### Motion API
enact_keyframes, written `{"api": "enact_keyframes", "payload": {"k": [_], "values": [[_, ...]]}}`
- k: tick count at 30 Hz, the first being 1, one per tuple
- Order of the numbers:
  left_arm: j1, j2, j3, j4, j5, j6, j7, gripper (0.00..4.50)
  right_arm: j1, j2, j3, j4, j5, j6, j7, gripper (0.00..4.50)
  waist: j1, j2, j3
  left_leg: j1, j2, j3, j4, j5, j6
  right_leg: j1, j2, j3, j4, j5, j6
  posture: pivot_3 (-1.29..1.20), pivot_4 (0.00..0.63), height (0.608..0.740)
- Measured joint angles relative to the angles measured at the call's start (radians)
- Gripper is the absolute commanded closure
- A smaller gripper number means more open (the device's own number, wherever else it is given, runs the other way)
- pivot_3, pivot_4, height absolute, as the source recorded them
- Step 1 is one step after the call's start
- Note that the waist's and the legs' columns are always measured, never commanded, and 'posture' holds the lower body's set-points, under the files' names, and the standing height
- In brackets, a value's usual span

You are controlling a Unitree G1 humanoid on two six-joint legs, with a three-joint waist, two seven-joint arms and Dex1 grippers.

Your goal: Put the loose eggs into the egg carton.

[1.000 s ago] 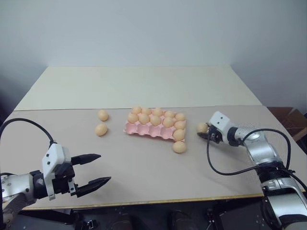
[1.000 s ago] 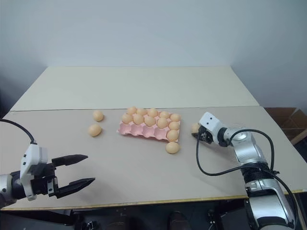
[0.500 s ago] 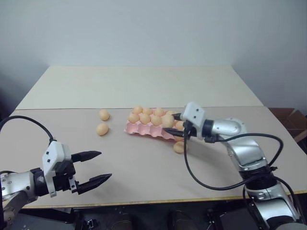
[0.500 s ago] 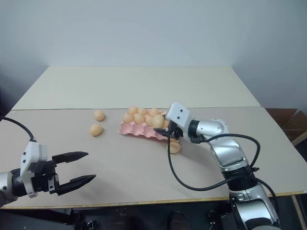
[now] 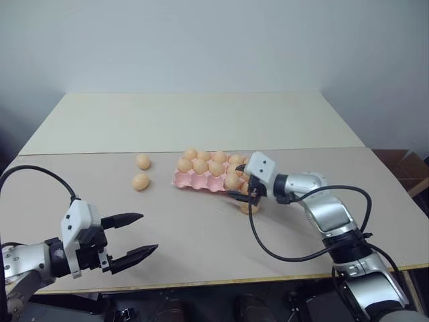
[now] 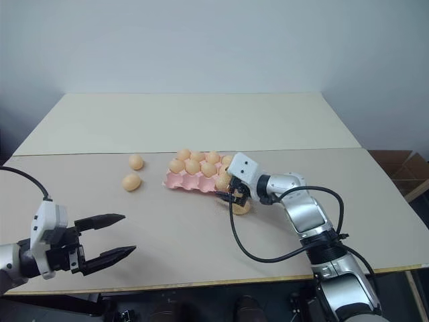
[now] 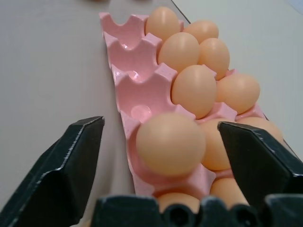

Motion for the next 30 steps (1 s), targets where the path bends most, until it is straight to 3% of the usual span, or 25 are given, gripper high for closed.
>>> {"api": "enact_keyframes", "payload": {"k": [10,18,23,30], "values": [[-0.005,-0.002,-0.023,0.001,0.002,-0.007,-0.005,0.00,0.042,-0.056,-0.026,-0.085,0.004,0.010,0.003,0.01,0.005,0.000,0.000,-0.001,0.000,0.000,0.000,0.000,0.000,0.000,0.000,0.000,0.000,0.000,0.000,0.00,0.150,0.740],[-0.002,0.009,-0.022,0.022,0.003,-0.031,-0.040,0.00,0.288,-0.364,-0.253,-0.420,0.159,0.175,0.127,0.01,0.016,0.000,0.000,-0.001,0.000,0.000,-0.001,0.000,0.000,0.000,-0.001,-0.001,-0.002,-0.001,0.001,0.00,0.150,0.740],[0.043,0.024,0.025,0.039,0.014,-0.042,-0.078,0.00,0.455,-0.563,-0.412,-0.526,0.248,0.228,0.258,0.01,0.012,0.000,0.000,0.002,0.000,0.000,-0.001,0.000,0.000,0.001,-0.001,0.000,-0.002,-0.001,0.001,0.00,0.150,0.740],[0.064,0.027,0.054,0.044,0.019,-0.045,-0.098,0.00,0.490,-0.606,-0.476,-0.576,0.323,0.259,0.282,0.01,0.009,0.000,0.000,0.004,0.000,0.000,-0.001,0.000,-0.001,0.002,-0.001,0.000,-0.001,-0.001,0.001,0.00,0.150,0.740]]}}
